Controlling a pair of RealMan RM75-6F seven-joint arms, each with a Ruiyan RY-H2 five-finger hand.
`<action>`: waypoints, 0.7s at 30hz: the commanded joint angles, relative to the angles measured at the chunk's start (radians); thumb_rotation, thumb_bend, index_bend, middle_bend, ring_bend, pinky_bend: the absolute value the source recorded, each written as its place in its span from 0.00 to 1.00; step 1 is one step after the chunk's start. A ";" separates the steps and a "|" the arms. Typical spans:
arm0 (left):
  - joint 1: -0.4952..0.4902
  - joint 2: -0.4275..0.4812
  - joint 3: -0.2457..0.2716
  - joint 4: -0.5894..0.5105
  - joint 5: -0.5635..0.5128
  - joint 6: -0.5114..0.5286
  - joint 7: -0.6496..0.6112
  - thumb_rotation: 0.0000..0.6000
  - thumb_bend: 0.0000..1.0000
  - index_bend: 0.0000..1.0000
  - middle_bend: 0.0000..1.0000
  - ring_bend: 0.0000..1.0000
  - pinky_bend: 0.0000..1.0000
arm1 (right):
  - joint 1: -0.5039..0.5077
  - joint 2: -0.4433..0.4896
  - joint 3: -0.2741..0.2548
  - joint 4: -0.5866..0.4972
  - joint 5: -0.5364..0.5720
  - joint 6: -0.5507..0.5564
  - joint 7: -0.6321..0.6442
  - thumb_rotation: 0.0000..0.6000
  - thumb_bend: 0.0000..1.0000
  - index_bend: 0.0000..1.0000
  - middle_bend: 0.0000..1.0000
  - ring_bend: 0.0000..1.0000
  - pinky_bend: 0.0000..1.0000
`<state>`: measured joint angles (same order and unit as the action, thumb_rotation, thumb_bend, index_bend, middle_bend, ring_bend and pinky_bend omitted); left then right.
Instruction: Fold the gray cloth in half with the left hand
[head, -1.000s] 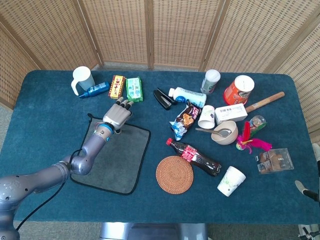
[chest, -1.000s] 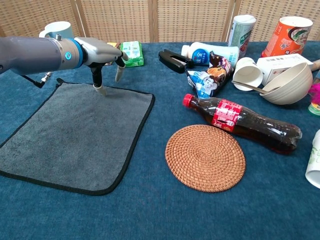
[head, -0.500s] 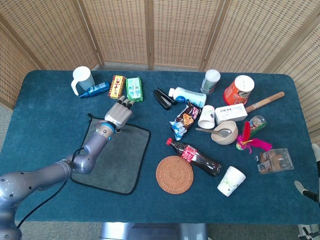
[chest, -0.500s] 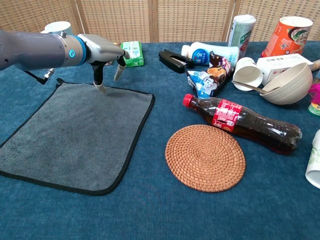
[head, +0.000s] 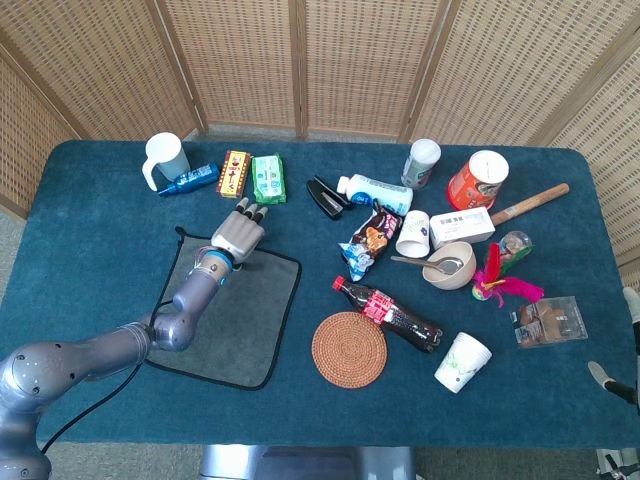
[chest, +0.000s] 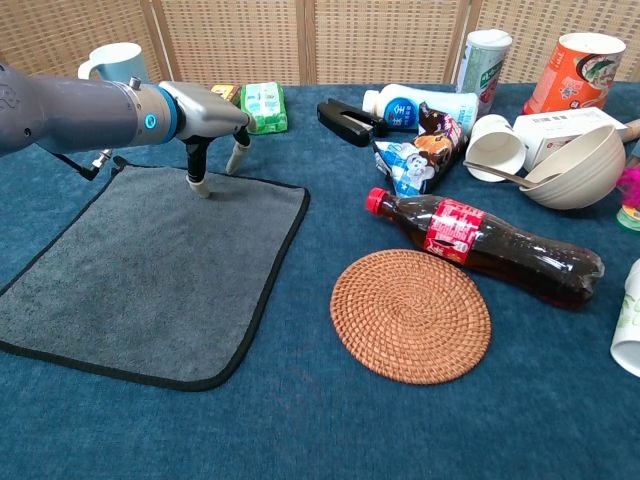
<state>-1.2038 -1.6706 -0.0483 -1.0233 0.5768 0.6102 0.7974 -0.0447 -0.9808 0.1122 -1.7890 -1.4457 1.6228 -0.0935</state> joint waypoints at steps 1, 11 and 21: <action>-0.002 0.001 0.005 -0.002 -0.008 0.004 0.003 1.00 0.23 0.44 0.00 0.00 0.00 | 0.000 0.000 0.000 0.000 -0.002 0.001 0.000 1.00 0.00 0.00 0.00 0.00 0.00; -0.013 0.012 0.027 -0.028 -0.053 0.004 0.006 1.00 0.23 0.47 0.00 0.00 0.00 | -0.003 0.002 -0.001 -0.002 -0.007 0.007 0.003 1.00 0.00 0.00 0.00 0.00 0.00; -0.022 0.030 0.041 -0.045 -0.065 0.007 -0.008 1.00 0.24 0.49 0.00 0.00 0.00 | -0.003 0.001 -0.002 -0.001 -0.009 0.006 0.001 1.00 0.00 0.00 0.00 0.00 0.00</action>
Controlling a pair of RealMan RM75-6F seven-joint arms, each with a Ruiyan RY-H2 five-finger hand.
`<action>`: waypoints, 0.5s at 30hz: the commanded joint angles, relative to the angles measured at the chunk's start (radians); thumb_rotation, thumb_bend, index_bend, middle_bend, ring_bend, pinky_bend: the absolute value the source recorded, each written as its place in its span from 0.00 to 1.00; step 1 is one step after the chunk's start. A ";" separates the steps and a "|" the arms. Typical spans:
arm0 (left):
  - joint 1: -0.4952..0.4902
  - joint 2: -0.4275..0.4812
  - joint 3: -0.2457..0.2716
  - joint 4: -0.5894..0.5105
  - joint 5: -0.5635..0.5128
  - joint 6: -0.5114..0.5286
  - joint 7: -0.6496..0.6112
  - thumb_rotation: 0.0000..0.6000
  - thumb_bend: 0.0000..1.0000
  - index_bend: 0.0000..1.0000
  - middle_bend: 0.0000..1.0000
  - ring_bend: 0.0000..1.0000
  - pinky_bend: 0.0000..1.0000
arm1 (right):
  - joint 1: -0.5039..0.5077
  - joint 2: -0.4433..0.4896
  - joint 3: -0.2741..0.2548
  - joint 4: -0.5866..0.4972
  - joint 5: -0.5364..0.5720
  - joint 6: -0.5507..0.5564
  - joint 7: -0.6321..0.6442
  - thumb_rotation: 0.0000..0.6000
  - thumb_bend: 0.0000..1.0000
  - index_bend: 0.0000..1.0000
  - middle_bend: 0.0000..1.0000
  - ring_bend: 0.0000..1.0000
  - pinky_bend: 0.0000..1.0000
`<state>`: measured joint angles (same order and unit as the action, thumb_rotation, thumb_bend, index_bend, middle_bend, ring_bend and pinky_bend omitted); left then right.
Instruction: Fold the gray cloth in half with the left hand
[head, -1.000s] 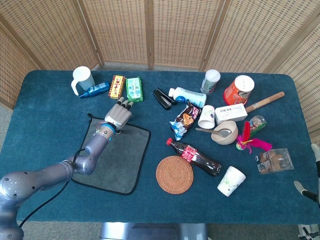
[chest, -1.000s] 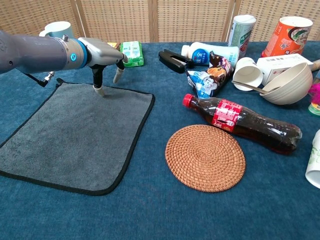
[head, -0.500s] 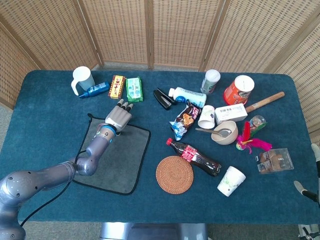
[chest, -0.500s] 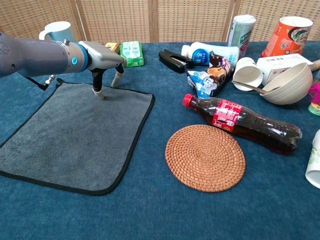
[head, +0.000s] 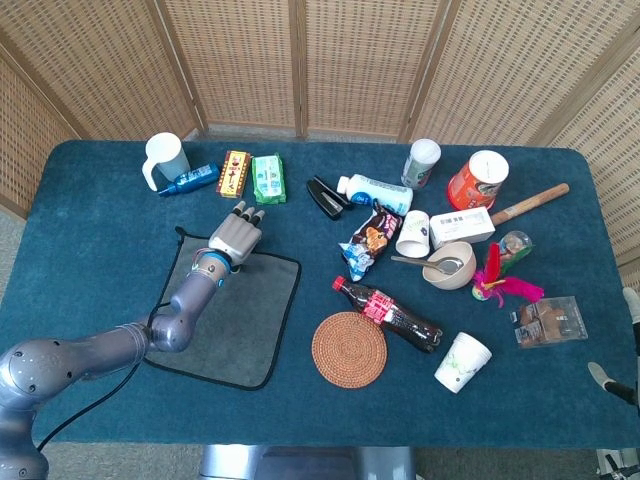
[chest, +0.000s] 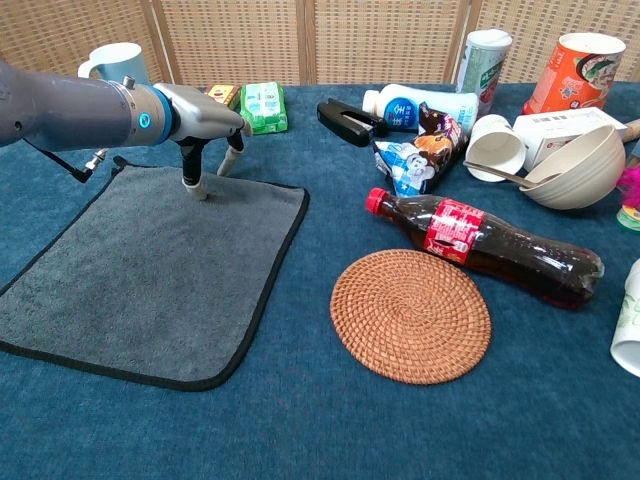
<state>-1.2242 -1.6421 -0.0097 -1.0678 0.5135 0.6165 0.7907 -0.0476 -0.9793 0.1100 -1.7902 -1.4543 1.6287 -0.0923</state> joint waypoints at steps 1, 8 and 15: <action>-0.002 0.001 0.004 0.000 -0.002 0.001 -0.002 1.00 0.24 0.49 0.00 0.00 0.00 | 0.000 0.000 0.000 0.000 -0.001 0.000 -0.001 1.00 0.00 0.00 0.00 0.00 0.00; -0.008 -0.003 0.013 0.006 -0.005 0.005 -0.004 1.00 0.36 0.50 0.00 0.00 0.00 | -0.001 0.000 -0.001 -0.001 -0.002 0.003 -0.004 1.00 0.00 0.00 0.00 0.00 0.00; -0.014 -0.008 0.017 0.011 -0.005 0.006 -0.007 1.00 0.45 0.51 0.00 0.00 0.00 | -0.001 0.000 0.000 -0.001 -0.002 0.003 -0.002 1.00 0.00 0.00 0.00 0.00 0.00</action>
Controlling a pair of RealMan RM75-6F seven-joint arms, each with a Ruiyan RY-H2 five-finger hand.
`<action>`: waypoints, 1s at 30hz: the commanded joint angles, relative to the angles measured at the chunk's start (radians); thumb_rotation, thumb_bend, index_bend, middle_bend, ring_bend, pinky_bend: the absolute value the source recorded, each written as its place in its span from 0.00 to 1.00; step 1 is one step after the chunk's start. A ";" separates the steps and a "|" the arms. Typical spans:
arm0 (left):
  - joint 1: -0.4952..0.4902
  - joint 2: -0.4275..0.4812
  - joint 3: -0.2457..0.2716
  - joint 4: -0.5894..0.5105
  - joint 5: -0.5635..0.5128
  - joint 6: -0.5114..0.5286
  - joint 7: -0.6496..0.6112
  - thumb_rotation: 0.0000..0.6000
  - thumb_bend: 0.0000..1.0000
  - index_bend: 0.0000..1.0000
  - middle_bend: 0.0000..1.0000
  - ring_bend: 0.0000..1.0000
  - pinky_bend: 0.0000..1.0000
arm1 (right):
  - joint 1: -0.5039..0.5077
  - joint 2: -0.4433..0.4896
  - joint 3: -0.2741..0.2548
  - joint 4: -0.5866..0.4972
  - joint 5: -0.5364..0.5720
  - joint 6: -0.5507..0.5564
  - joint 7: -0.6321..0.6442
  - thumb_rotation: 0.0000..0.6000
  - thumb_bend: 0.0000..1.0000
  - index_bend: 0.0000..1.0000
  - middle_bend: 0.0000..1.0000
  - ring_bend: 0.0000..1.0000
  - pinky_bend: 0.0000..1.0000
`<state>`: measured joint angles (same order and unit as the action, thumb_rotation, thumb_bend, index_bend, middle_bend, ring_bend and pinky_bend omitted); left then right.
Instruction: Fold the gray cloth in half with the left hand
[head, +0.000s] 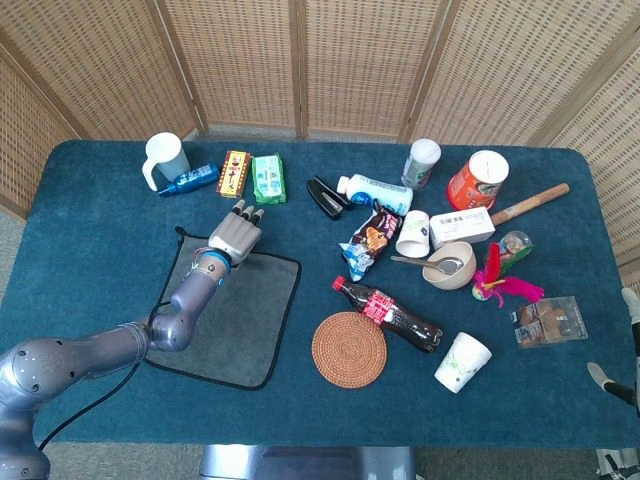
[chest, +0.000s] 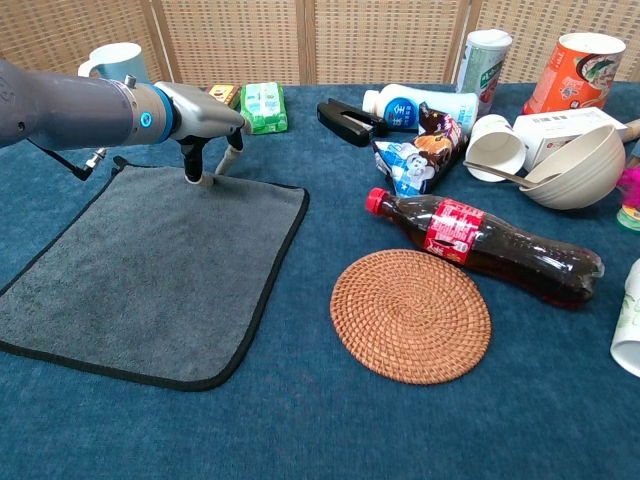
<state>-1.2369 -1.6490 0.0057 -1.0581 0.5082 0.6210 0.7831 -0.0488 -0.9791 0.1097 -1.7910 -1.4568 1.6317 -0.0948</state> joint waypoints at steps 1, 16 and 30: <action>-0.002 -0.003 0.002 0.002 0.001 0.002 0.001 1.00 0.45 0.52 0.00 0.00 0.00 | 0.000 0.000 0.000 0.000 0.000 0.000 0.001 1.00 0.00 0.00 0.00 0.00 0.00; -0.005 -0.020 0.012 0.015 -0.013 0.022 0.017 1.00 0.49 0.59 0.00 0.00 0.00 | -0.003 0.005 -0.002 -0.001 -0.009 0.005 0.013 1.00 0.00 0.00 0.00 0.00 0.00; 0.008 0.034 0.010 -0.078 -0.003 0.042 -0.002 1.00 0.49 0.63 0.00 0.00 0.00 | -0.005 0.008 -0.006 -0.004 -0.022 0.008 0.021 1.00 0.00 0.00 0.00 0.00 0.00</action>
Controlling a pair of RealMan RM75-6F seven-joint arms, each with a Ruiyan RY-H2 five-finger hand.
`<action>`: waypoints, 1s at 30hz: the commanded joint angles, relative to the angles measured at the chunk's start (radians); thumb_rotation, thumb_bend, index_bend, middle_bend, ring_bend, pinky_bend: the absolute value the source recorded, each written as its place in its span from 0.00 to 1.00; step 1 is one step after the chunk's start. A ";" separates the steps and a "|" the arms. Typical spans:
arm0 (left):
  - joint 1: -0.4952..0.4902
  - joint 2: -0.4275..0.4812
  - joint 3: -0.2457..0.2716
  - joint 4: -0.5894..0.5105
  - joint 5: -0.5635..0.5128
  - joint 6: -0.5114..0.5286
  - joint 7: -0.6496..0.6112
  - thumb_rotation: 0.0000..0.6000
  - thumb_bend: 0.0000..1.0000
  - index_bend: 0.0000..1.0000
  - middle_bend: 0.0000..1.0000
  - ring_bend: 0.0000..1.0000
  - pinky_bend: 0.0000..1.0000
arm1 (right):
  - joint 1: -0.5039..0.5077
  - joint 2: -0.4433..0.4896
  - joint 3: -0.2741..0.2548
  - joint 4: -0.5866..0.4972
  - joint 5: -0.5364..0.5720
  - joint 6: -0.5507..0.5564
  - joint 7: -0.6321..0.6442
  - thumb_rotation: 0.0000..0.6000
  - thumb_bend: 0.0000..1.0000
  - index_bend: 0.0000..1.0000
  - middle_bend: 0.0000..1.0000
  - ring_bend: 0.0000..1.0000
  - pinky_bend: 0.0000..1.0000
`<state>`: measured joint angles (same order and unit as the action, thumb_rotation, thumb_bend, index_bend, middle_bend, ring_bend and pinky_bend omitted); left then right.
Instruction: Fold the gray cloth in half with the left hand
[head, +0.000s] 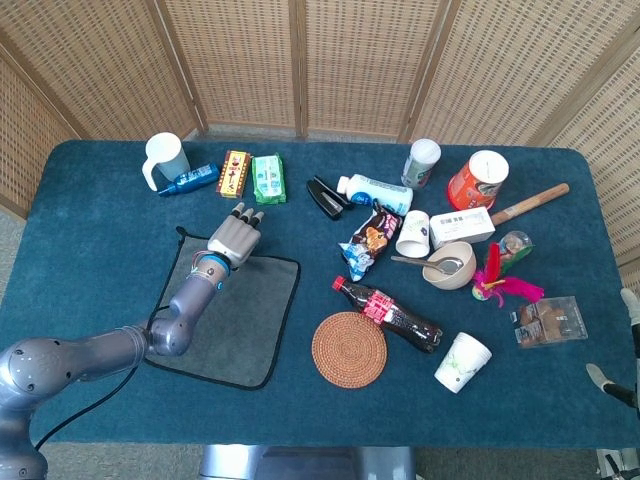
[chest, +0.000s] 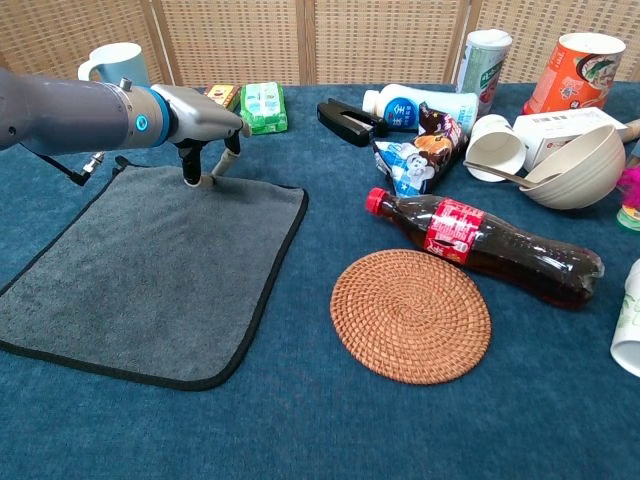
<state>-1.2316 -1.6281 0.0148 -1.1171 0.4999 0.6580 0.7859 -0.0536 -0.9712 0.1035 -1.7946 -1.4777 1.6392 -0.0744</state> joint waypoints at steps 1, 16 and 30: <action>0.005 0.022 0.001 -0.031 0.008 0.008 -0.008 1.00 0.49 0.63 0.00 0.00 0.00 | 0.000 0.000 0.000 0.000 -0.001 0.000 0.001 1.00 0.00 0.00 0.00 0.00 0.00; 0.029 0.134 0.022 -0.214 0.045 0.037 -0.048 1.00 0.50 0.64 0.00 0.00 0.00 | -0.001 0.001 -0.006 -0.003 -0.013 0.002 -0.003 1.00 0.00 0.00 0.00 0.00 0.00; 0.059 0.219 0.066 -0.385 0.091 0.098 -0.056 1.00 0.49 0.64 0.00 0.00 0.00 | -0.002 0.003 -0.007 -0.005 -0.017 0.004 0.000 1.00 0.00 0.00 0.00 0.00 0.00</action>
<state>-1.1775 -1.4212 0.0712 -1.4838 0.5882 0.7454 0.7249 -0.0560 -0.9686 0.0964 -1.7992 -1.4952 1.6432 -0.0742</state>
